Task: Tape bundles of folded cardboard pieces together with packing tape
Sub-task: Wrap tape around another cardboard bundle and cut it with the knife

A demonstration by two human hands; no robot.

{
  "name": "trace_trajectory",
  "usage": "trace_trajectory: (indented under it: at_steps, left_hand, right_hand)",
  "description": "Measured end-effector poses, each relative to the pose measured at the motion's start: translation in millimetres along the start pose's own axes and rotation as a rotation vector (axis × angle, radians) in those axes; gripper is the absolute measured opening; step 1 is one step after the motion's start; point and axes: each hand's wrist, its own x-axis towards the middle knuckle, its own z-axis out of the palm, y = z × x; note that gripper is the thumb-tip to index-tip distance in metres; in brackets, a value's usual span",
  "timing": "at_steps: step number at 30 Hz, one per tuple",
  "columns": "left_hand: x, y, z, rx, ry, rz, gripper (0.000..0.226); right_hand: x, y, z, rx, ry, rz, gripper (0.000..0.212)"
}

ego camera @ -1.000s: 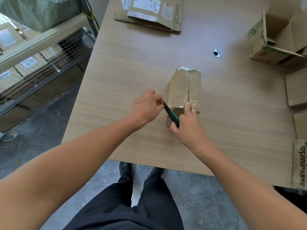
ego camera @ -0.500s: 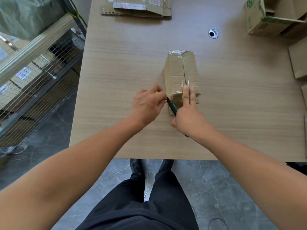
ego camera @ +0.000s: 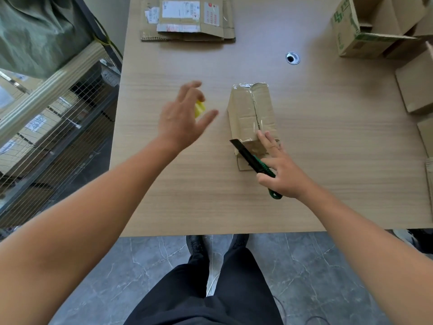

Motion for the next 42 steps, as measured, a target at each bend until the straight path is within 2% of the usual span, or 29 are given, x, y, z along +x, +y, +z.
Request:
trace_trajectory:
  at_steps: [2, 4, 5, 8, 12, 16, 18, 21, 26, 31, 35, 39, 41, 42]
  left_hand:
    - [10, 11, 8, 0.046, -0.106, 0.245, 0.046]
    - [19, 18, 19, 0.088, -0.209, 0.425, 0.048]
    - [23, 20, 26, 0.101, -0.251, 0.475, 0.05]
    - [30, 17, 44, 0.126, -0.322, 0.53, 0.056]
    - [28, 11, 60, 0.107, -0.225, 0.533, 0.052]
    - [30, 11, 68, 0.111, -0.111, 0.599, 0.053]
    - [31, 12, 68, 0.091, -0.092, 0.606, 0.061]
    - [26, 19, 73, 0.094, -0.04, 0.551, 0.069]
    - [4, 38, 88, 0.15, 0.059, 0.389, 0.05]
    - [-5, 52, 95, 0.199, 0.15, 0.28, 0.054]
    - [-9, 62, 97, 0.161, 0.137, 0.18, 0.053]
    - [-1, 68, 76, -0.022, -0.033, 0.076, 0.049]
    - [3, 66, 66, -0.116, -0.152, 0.025, 0.032]
    - [4, 65, 63, -0.133, -0.203, 0.019, 0.023]
  right_hand:
    - [1, 5, 0, 0.179, 0.135, -0.054, 0.023]
    - [3, 9, 4, 0.404, 0.298, -0.022, 0.045]
    - [5, 10, 8, 0.534, 0.376, 0.012, 0.045]
    - [14, 12, 20, 0.746, 0.616, 0.058, 0.032]
    - [25, 24, 29, 0.829, 0.781, 0.093, 0.033]
    - [34, 31, 32, 1.036, 0.737, 0.135, 0.056]
    - [35, 34, 33, 1.078, 0.724, 0.131, 0.061]
    - [33, 38, 35, 1.131, 0.698, 0.115, 0.059]
    - [32, 47, 33, 1.216, 0.64, 0.126, 0.055]
    - [31, 55, 33, 1.306, 0.547, 0.126, 0.05]
    - [34, 57, 19, 1.162, 0.469, 0.13, 0.042]
    - [30, 66, -4, 0.917, 0.331, 0.171, 0.016]
    - [28, 65, -17, 0.748, 0.298, 0.133, 0.02]
    - [28, 63, -22, 0.632, 0.331, 0.107, 0.031]
